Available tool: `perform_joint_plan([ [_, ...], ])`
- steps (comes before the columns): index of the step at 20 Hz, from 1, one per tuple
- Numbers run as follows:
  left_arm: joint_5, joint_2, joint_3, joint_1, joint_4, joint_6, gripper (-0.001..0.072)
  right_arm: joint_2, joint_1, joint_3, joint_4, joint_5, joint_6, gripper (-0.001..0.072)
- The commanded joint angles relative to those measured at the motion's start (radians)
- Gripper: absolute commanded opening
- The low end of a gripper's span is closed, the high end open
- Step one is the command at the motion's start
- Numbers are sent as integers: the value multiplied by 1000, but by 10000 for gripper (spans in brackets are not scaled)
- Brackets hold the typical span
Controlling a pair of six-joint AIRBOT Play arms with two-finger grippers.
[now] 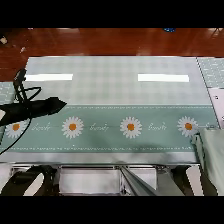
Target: Fold the shirts.
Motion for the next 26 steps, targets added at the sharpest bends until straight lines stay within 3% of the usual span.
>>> perform_joint_plan([
  [1, 109, -21, 26, 3, -2, 6, 17, -9, -4, 36, 20, -103, 32, 414],
  [3, 130, -55, 106, 20, -2, 30, 17, -49, -4, 160, 202, -209, 32, 353],
  [4, 126, -78, 167, 30, -2, 41, 17, -72, -3, 227, 354, -276, 29, 168],
  [5, 114, -108, 248, 38, -2, 40, 17, -97, 4, 291, 575, -364, -10, 26],
  [7, 69, -177, 428, 37, -2, 66, 17, -143, 95, 366, 1011, -545, -71, 24],
  [9, -37, -266, 618, 8, -5, 70, 17, -198, 322, 428, 1231, -674, -162, 24],
  [10, -86, -311, 700, -25, -4, 71, 16, -228, 471, 462, 1217, -716, -195, 24],
  [12, -145, -372, 782, -100, 55, 70, 16, -303, 795, 520, 1036, -776, -211, 24],
  [14, -195, -403, 771, -157, 229, -3, 16, -374, 1030, 533, 815, -786, -192, 24],
  [16, -229, -415, 704, -171, 372, -91, 17, -461, 1176, 533, 568, -708, -124, 24],
  [18, -220, -416, 613, -155, 386, -97, 17, -538, 1218, 533, 413, -589, -46, 24],
  [20, -220, -419, 571, -153, 385, -97, 17, -579, 1217, 533, 371, -515, -34, 24],
  [26, -216, -419, 572, -154, 378, -96, 17, -577, 1217, 533, 349, -505, -34, 24],
])
